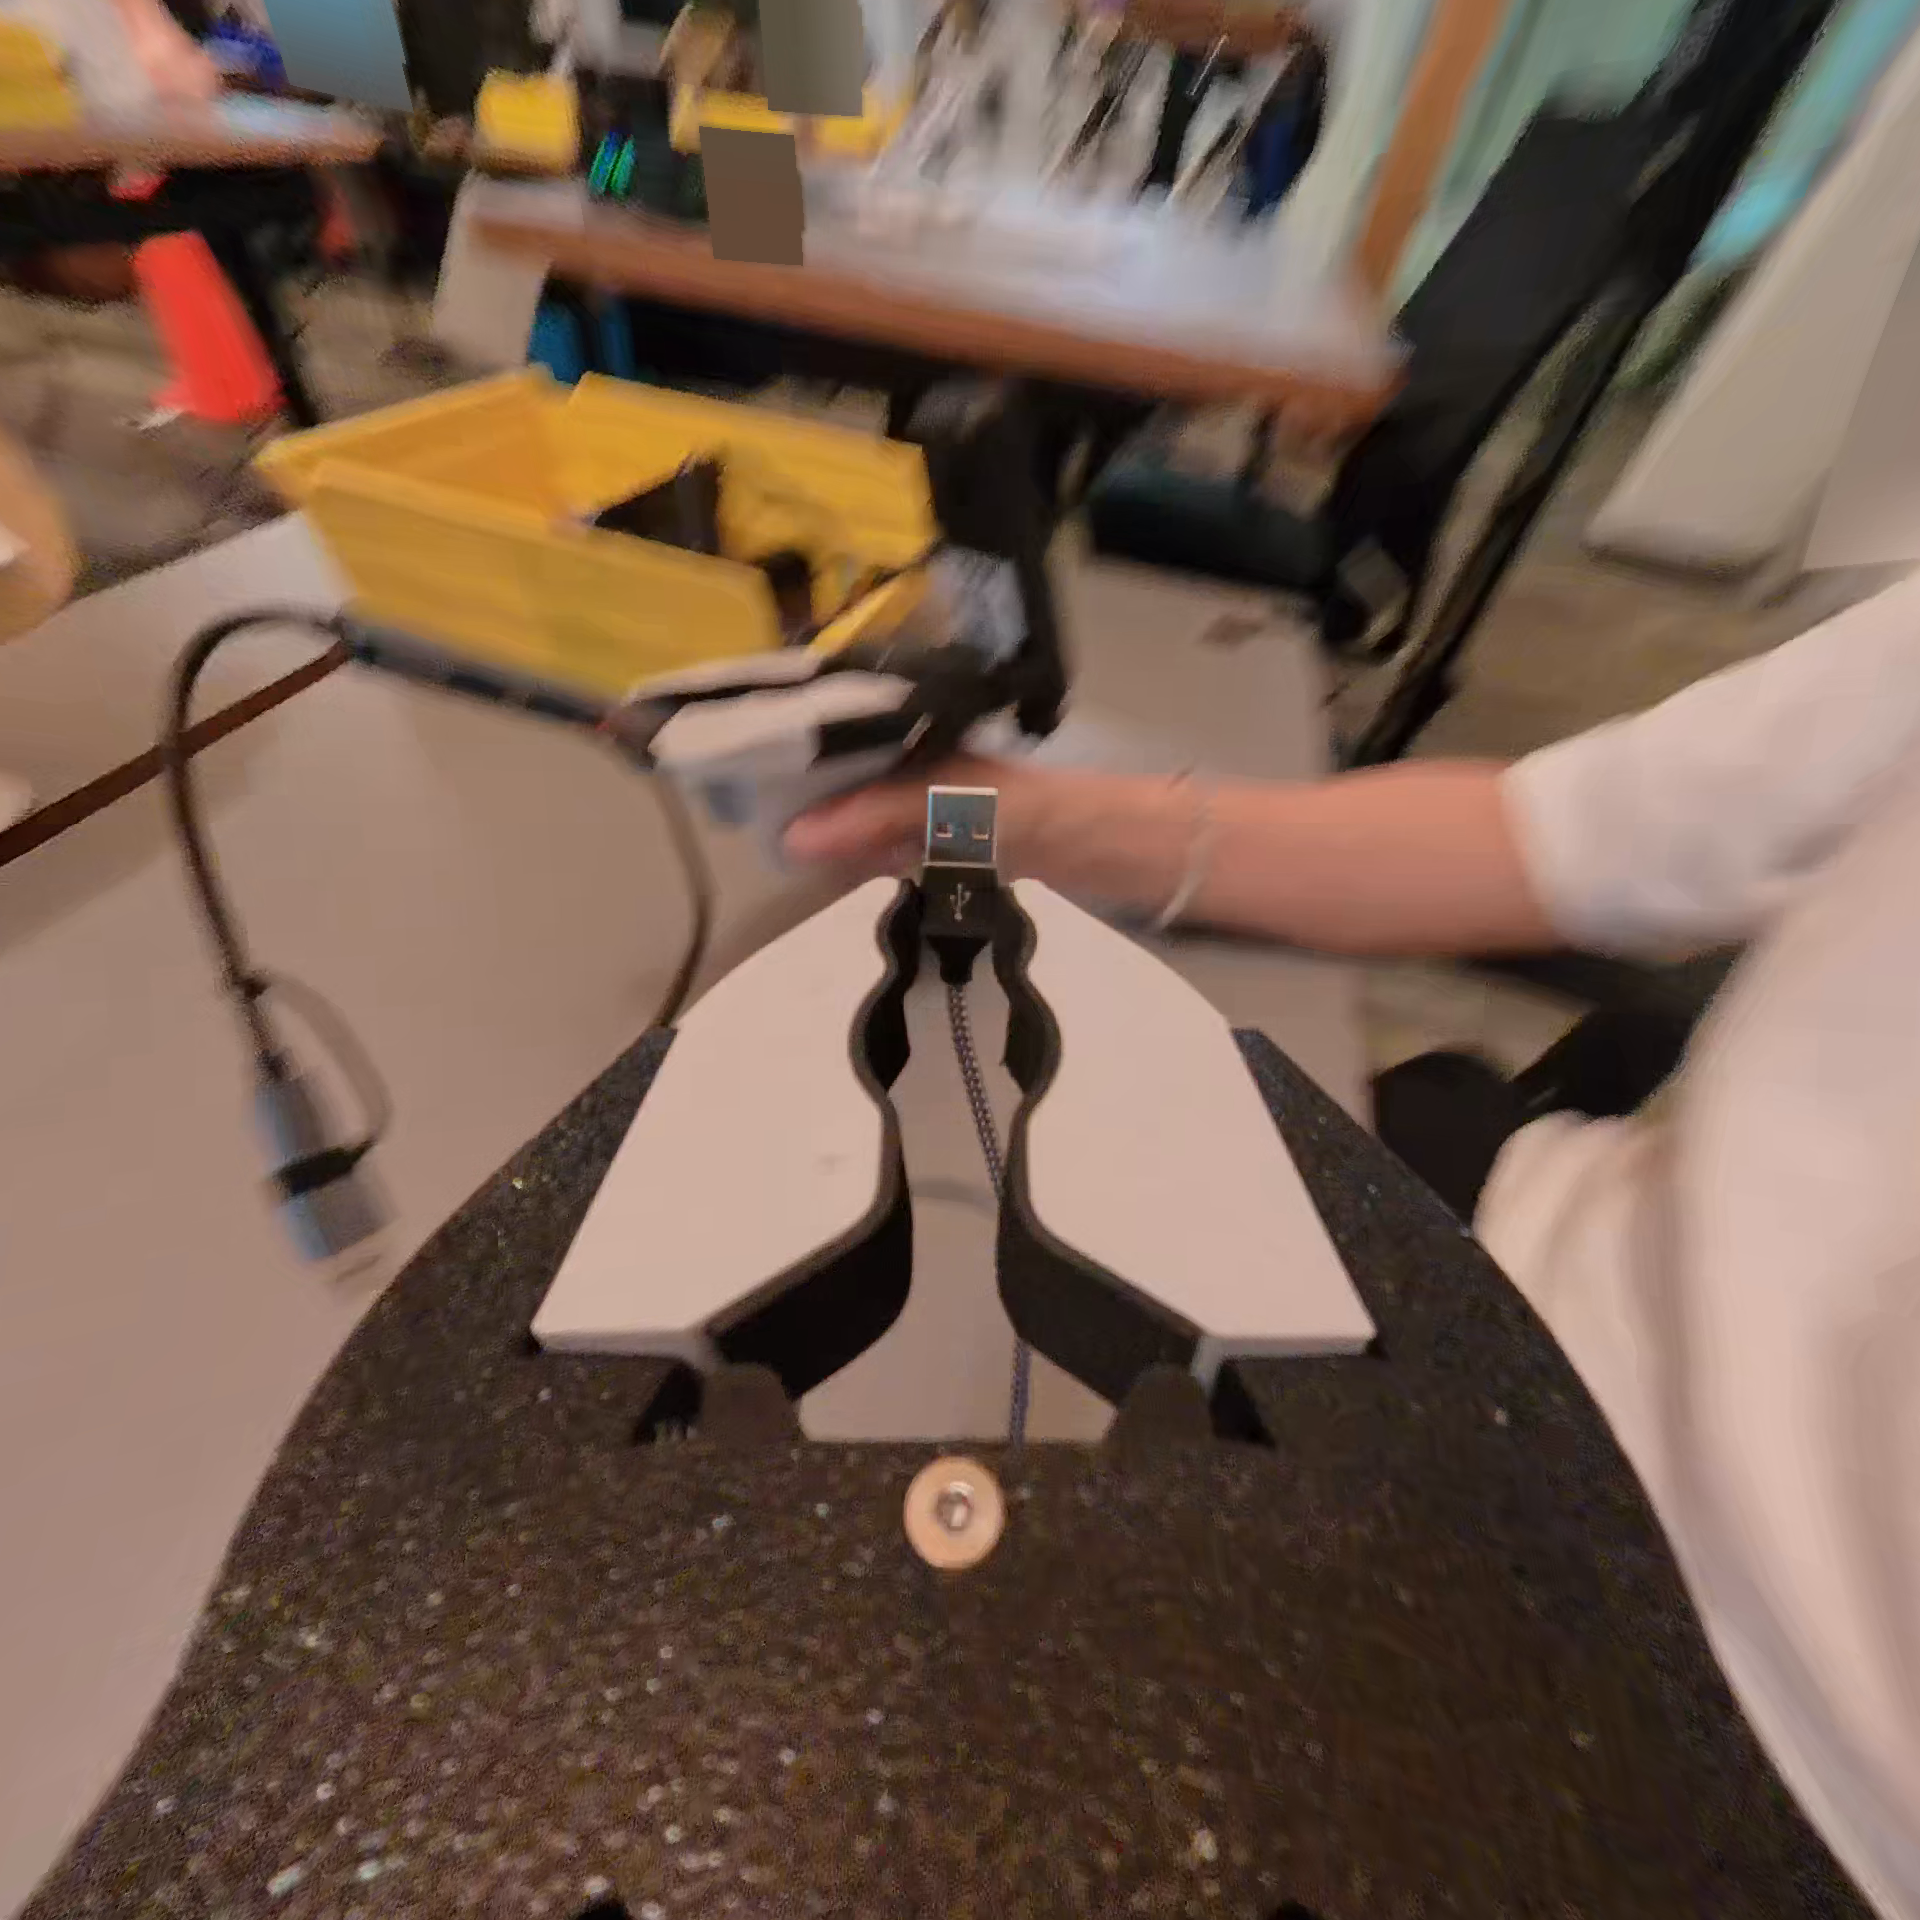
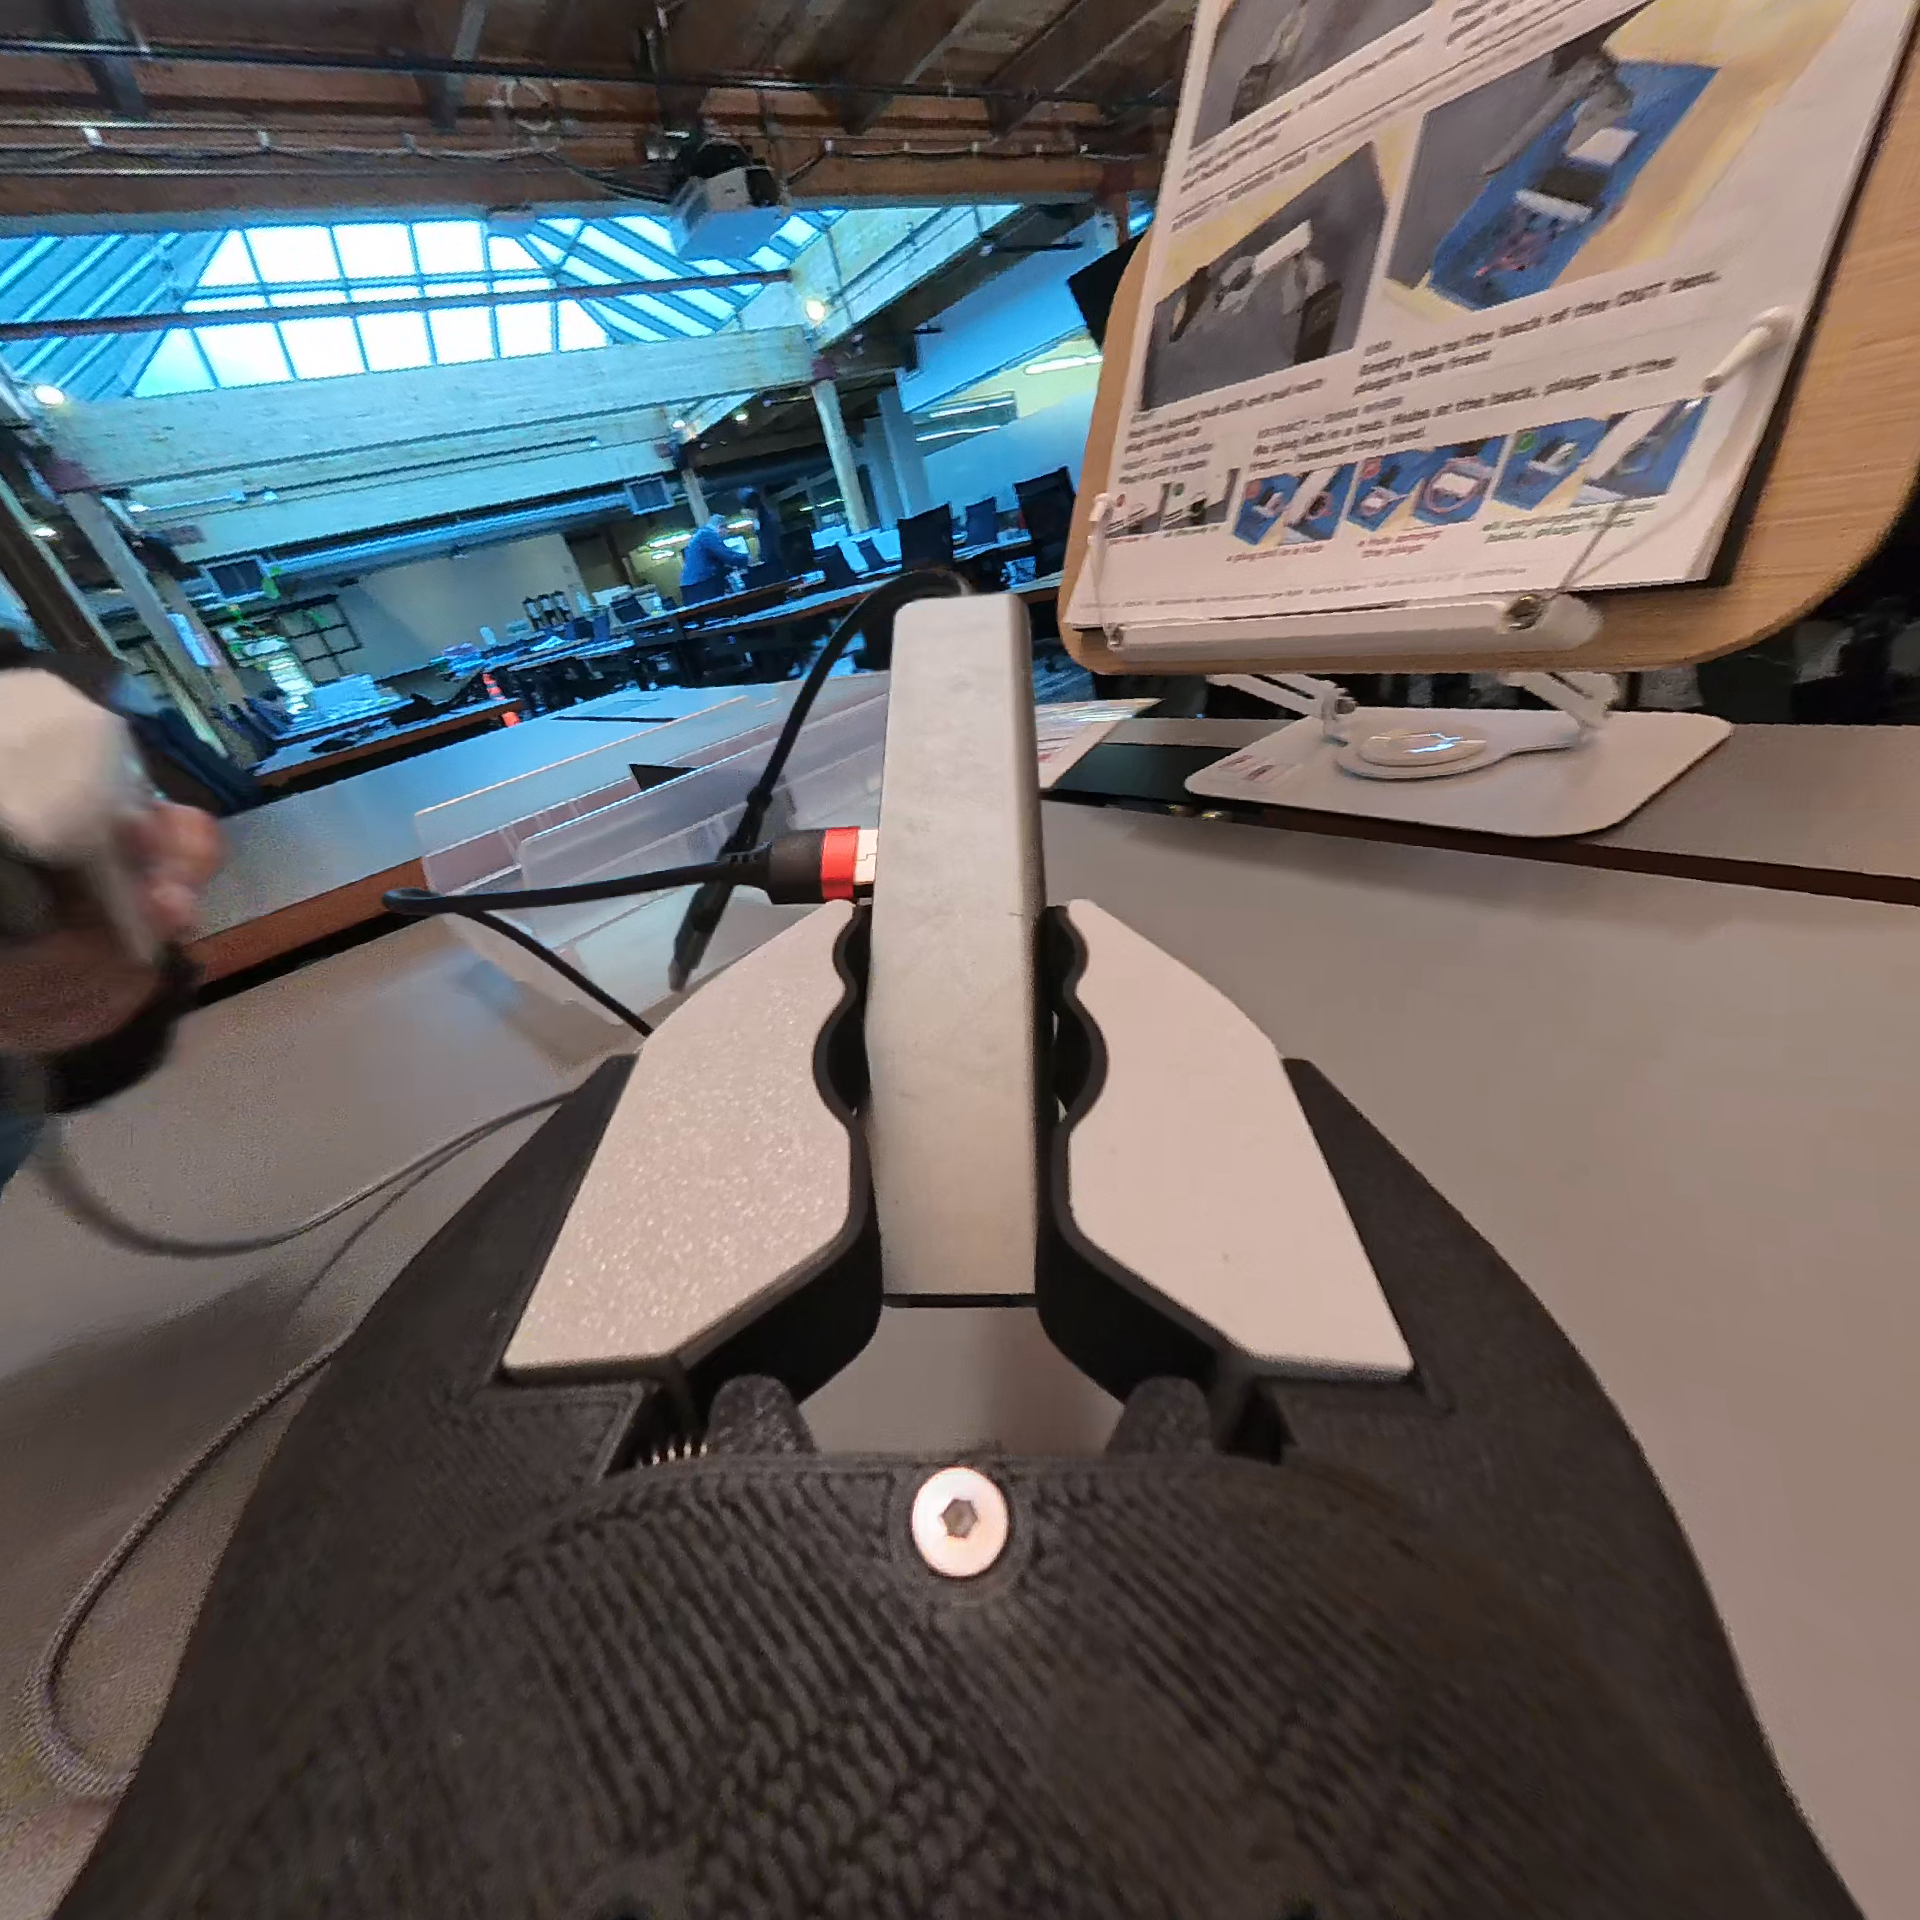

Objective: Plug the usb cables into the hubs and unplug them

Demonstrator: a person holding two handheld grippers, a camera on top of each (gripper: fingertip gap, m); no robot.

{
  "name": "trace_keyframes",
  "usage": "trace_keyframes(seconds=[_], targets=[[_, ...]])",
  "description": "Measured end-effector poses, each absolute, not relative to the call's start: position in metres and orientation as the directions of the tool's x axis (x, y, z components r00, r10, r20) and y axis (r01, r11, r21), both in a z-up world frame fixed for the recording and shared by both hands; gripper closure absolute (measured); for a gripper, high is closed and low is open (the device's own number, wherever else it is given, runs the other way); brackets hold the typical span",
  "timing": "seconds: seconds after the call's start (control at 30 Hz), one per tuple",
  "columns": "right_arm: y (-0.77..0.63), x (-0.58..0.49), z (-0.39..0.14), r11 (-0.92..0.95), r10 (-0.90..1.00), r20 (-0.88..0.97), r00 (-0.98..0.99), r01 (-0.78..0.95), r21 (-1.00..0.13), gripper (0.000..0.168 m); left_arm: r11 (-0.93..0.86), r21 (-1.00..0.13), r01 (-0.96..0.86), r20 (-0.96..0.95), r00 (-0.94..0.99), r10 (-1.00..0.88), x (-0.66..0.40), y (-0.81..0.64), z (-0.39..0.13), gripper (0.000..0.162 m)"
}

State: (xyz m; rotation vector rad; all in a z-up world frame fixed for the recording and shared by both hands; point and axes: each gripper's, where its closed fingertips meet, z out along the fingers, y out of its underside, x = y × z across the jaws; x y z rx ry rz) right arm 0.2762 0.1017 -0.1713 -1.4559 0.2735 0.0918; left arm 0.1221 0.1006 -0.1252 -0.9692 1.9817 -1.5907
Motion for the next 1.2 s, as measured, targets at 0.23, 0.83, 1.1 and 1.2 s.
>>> trace_keyframes(seconds=[0.23, 0.83, 1.1, 1.2], targets=[[0.083, 0.308, -0.171, 0.16, -0.275, -0.238, 0.932, -0.2, -0.967, 0.136, -0.624, -0.736, -0.26, 0.39, -0.918, -0.077, 0.08, 0.093, 0.021, 0.149], [0.083, 0.309, -0.172, 0.131, -0.281, -0.197, 0.939, -0.166, -0.978, 0.136, -0.014, -0.608, -0.794, 0.524, -0.389, -0.758, 0.138, 0.139, -0.245, 0.131], [0.085, 0.307, -0.173, 0.121, -0.265, -0.194, 0.944, -0.167, -0.979, 0.136, 0.492, -0.581, -0.648, 0.242, -0.715, -0.656, 0.069, 0.086, -0.244, 0.116], [0.084, 0.307, -0.172, 0.124, -0.263, -0.191, 0.946, -0.163, -0.979, 0.136, 0.605, -0.517, -0.606, 0.189, -0.77, -0.61, 0.027, 0.071, -0.265, 0.118]])
